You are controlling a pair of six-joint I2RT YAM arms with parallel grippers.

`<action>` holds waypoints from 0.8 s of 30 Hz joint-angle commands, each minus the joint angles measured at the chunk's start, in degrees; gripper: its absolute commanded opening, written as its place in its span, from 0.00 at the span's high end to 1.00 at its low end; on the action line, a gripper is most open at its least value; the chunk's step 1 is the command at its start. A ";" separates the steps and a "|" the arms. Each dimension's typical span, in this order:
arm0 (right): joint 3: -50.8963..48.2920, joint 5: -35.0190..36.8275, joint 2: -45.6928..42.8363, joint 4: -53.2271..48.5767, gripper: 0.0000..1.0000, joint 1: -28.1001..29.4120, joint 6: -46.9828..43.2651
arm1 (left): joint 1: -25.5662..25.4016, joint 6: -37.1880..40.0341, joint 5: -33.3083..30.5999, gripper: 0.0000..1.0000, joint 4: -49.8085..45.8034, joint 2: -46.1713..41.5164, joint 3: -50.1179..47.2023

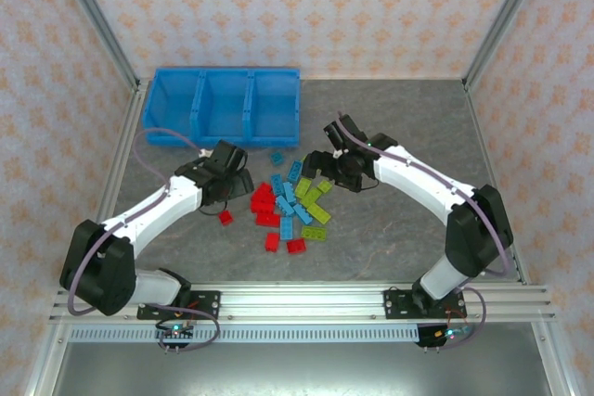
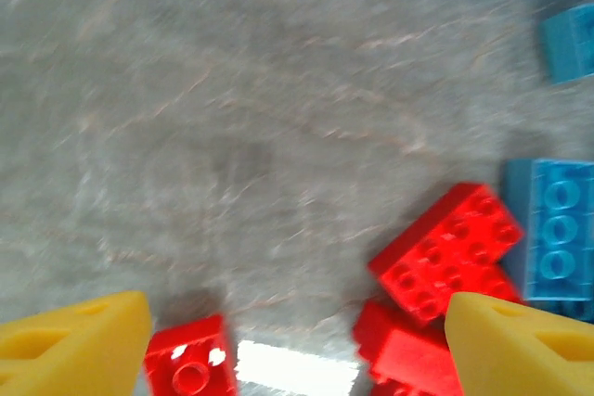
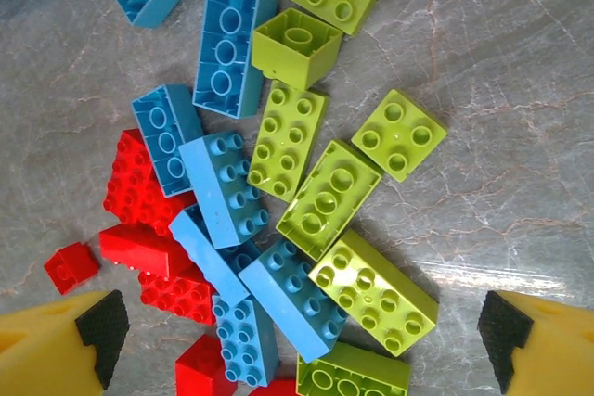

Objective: Sort the legos into containers by color

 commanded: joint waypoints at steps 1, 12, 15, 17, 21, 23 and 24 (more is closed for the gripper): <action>1.67 1.24 0.87 -2.39 0.01 0.31 0.45 | -0.29 -4.63 -3.09 0.18 -6.93 -1.82 -3.52; 4.41 1.15 3.60 -4.48 0.01 0.48 -0.91 | -0.34 -5.23 0.82 0.44 -3.61 6.58 -4.88; 4.43 1.34 3.40 -4.57 0.01 0.49 -0.71 | -0.33 -4.09 2.13 0.52 -2.91 9.54 -4.38; 4.78 1.30 3.30 -4.75 0.01 0.49 -0.71 | -0.31 -3.86 3.43 0.64 -2.23 10.86 -4.27; 5.70 1.42 2.65 -5.22 0.01 0.52 -0.47 | -0.20 -3.68 2.38 0.77 -2.77 9.37 -3.29; 6.11 1.28 1.92 -4.95 0.01 0.57 -0.45 | 0.50 -2.76 0.69 0.78 -4.20 5.96 -1.44; 6.25 1.17 1.49 -4.54 0.01 0.57 -0.47 | 1.73 -1.89 -0.50 0.79 -5.16 4.10 0.10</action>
